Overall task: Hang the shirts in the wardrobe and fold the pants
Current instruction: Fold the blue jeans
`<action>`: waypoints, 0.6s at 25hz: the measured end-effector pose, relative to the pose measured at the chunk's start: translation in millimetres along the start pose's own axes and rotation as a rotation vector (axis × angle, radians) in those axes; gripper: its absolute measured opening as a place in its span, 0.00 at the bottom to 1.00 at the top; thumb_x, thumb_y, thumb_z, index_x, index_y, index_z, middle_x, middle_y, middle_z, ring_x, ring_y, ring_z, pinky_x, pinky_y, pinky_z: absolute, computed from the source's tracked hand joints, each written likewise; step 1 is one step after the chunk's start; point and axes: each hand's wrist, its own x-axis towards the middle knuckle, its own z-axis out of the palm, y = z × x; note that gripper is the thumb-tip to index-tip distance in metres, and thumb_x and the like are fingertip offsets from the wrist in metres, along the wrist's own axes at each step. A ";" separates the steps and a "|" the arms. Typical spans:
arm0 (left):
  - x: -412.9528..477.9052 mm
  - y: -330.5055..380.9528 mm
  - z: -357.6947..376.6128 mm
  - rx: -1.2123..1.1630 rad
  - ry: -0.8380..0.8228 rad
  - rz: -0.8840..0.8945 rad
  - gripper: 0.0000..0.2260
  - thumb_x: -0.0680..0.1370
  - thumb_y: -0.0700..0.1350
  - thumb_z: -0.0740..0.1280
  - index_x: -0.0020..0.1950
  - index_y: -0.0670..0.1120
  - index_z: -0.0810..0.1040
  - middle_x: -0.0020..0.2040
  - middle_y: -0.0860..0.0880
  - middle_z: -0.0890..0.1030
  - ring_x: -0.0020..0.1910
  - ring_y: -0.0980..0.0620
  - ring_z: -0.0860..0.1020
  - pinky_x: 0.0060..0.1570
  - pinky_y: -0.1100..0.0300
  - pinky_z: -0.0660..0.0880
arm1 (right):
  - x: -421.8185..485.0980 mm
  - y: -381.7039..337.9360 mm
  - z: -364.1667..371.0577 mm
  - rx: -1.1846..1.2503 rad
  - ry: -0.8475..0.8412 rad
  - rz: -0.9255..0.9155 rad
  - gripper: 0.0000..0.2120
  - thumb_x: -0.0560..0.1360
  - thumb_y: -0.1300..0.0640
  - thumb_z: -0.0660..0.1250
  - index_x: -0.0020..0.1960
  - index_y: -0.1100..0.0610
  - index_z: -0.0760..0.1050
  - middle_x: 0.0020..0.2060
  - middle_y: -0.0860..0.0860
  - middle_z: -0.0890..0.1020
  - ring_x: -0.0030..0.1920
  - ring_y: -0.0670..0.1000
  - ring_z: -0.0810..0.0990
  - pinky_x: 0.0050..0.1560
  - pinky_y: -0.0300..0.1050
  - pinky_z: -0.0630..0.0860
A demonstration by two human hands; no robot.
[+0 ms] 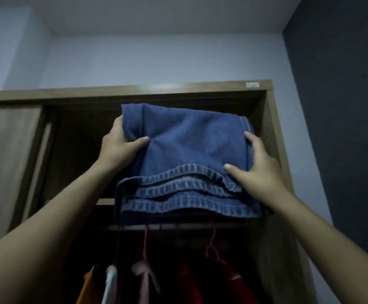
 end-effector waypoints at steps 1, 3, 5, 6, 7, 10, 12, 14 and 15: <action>16.5 -9.4 16.0 0.006 -0.011 -0.016 0.34 0.72 0.47 0.73 0.72 0.46 0.61 0.66 0.44 0.73 0.64 0.44 0.72 0.57 0.58 0.68 | 18.6 4.2 4.6 -0.012 -0.003 0.022 0.38 0.70 0.53 0.72 0.74 0.49 0.55 0.67 0.53 0.72 0.64 0.56 0.72 0.51 0.37 0.65; 32.0 -35.1 44.8 0.152 -0.147 -0.147 0.39 0.73 0.49 0.72 0.75 0.43 0.53 0.68 0.38 0.71 0.65 0.39 0.71 0.59 0.55 0.69 | 42.7 18.2 20.5 -0.070 -0.072 0.085 0.39 0.70 0.53 0.72 0.74 0.49 0.54 0.67 0.55 0.72 0.63 0.57 0.73 0.49 0.39 0.67; 32.9 -60.4 70.4 0.439 -0.425 -0.337 0.42 0.74 0.52 0.70 0.76 0.40 0.47 0.71 0.36 0.67 0.67 0.38 0.69 0.60 0.54 0.69 | 56.2 40.8 38.7 -0.173 -0.238 0.211 0.39 0.69 0.53 0.72 0.74 0.51 0.55 0.66 0.56 0.72 0.62 0.58 0.74 0.52 0.43 0.70; 30.4 -68.7 78.1 0.599 -0.576 -0.349 0.41 0.74 0.53 0.70 0.76 0.41 0.50 0.71 0.38 0.66 0.68 0.40 0.68 0.61 0.54 0.68 | 59.5 53.3 45.5 -0.188 -0.341 0.299 0.38 0.69 0.54 0.73 0.73 0.54 0.58 0.64 0.57 0.73 0.61 0.57 0.75 0.53 0.45 0.71; 29.4 -70.9 81.7 0.735 -0.664 -0.263 0.36 0.74 0.52 0.70 0.76 0.43 0.56 0.71 0.40 0.68 0.68 0.42 0.69 0.61 0.54 0.68 | 60.9 60.7 48.4 -0.165 -0.426 0.384 0.35 0.69 0.55 0.73 0.71 0.58 0.62 0.60 0.57 0.76 0.57 0.56 0.76 0.53 0.46 0.72; 24.2 -40.7 75.4 0.766 -0.646 0.120 0.17 0.78 0.51 0.64 0.67 0.51 0.73 0.63 0.48 0.77 0.61 0.47 0.75 0.57 0.53 0.73 | 64.5 62.3 45.2 -0.302 -0.546 0.454 0.28 0.71 0.52 0.70 0.67 0.59 0.69 0.56 0.56 0.77 0.54 0.55 0.77 0.54 0.47 0.75; 10.4 -12.7 71.2 0.497 -0.764 0.107 0.21 0.78 0.61 0.56 0.65 0.53 0.75 0.58 0.54 0.78 0.58 0.53 0.75 0.58 0.57 0.72 | 67.9 49.9 49.0 -0.722 -0.455 0.290 0.28 0.73 0.44 0.65 0.68 0.56 0.67 0.66 0.59 0.68 0.64 0.59 0.70 0.61 0.51 0.71; -12.4 8.6 69.1 0.431 -1.013 0.065 0.28 0.74 0.69 0.53 0.69 0.59 0.68 0.60 0.59 0.73 0.59 0.58 0.72 0.59 0.60 0.67 | 65.5 31.4 58.8 -0.661 -0.489 0.030 0.28 0.76 0.38 0.57 0.70 0.53 0.65 0.70 0.58 0.64 0.68 0.59 0.66 0.65 0.54 0.66; -20.9 9.5 68.2 0.470 -1.104 0.118 0.30 0.71 0.71 0.57 0.71 0.62 0.64 0.63 0.59 0.73 0.60 0.57 0.72 0.60 0.60 0.68 | 63.9 24.0 60.3 -0.480 -0.627 -0.024 0.30 0.76 0.34 0.51 0.70 0.51 0.65 0.70 0.55 0.66 0.68 0.57 0.67 0.67 0.53 0.65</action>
